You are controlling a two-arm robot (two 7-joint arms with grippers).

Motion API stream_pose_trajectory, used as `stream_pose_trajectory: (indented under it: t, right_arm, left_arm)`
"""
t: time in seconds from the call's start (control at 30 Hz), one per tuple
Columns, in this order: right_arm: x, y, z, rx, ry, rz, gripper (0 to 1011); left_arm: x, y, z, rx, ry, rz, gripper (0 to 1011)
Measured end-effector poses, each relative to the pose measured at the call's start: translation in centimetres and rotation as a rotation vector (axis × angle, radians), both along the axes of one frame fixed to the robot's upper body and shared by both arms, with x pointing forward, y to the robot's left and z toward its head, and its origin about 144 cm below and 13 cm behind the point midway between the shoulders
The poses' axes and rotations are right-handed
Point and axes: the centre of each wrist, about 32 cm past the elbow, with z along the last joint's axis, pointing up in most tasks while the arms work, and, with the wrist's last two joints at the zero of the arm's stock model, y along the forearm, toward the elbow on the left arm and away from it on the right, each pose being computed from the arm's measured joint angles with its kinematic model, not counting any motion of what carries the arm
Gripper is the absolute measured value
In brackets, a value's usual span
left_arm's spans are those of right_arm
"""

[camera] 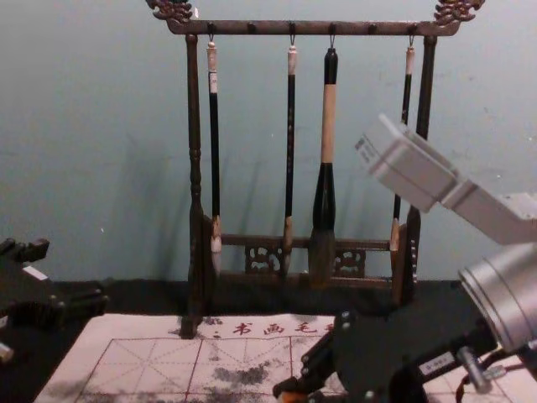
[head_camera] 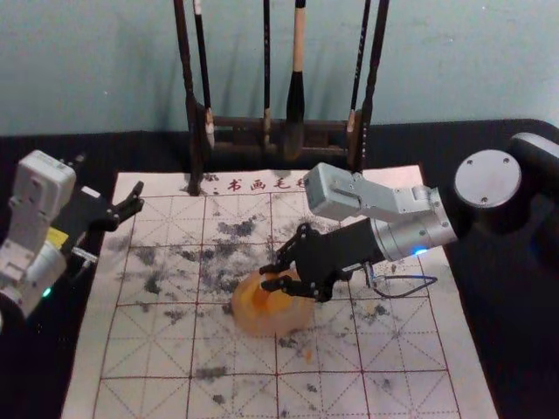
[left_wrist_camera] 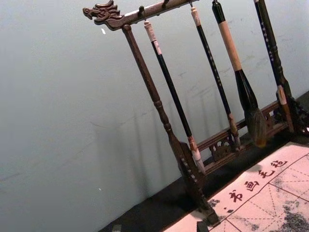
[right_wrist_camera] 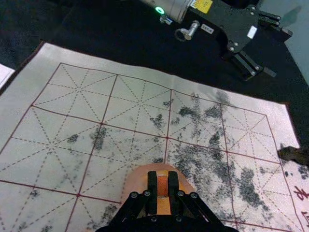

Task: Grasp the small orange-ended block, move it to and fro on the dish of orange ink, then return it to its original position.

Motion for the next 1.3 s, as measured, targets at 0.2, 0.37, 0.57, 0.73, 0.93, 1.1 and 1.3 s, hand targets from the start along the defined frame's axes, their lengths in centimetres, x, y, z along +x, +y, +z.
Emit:
stream_pose_trajectory:
  t: [0.2, 0.37, 0.57, 0.73, 0.93, 1.1, 1.3]
  right_arm:
    - [0.3, 0.1, 0.0, 0.0, -0.007, -0.012, 133]
    - [0.5, -0.1, 0.0, -0.002, -0.013, -0.022, 132]
    - [0.6, -0.3, 0.1, -0.005, -0.019, -0.033, 132]
    - [0.6, -0.7, 0.1, -0.007, -0.024, -0.043, 132]
    - [0.6, -0.9, 0.2, -0.007, -0.026, -0.049, 132]
    - [0.5, -1.0, 0.3, -0.006, -0.03, -0.051, 132]
    - [0.4, -1.1, 0.4, -0.004, -0.032, -0.051, 132]
  left_arm:
    - [0.0, 0.0, 0.0, 0.0, 0.0, 0.0, 1001]
    - [0.0, 0.0, 0.0, 0.0, 0.0, 0.0, 1001]
    - [0.0, 0.0, 0.0, 0.0, 0.0, 0.0, 1001]
    - [0.0, 0.0, 0.0, 0.0, 0.0, 0.0, 1001]
    - [0.0, 0.0, 0.0, 0.0, 0.0, 0.0, 1001]
    - [0.0, 0.0, 0.0, 0.0, 0.0, 0.0, 1001]
    - [0.0, 0.0, 0.0, 0.0, 0.0, 0.0, 1001]
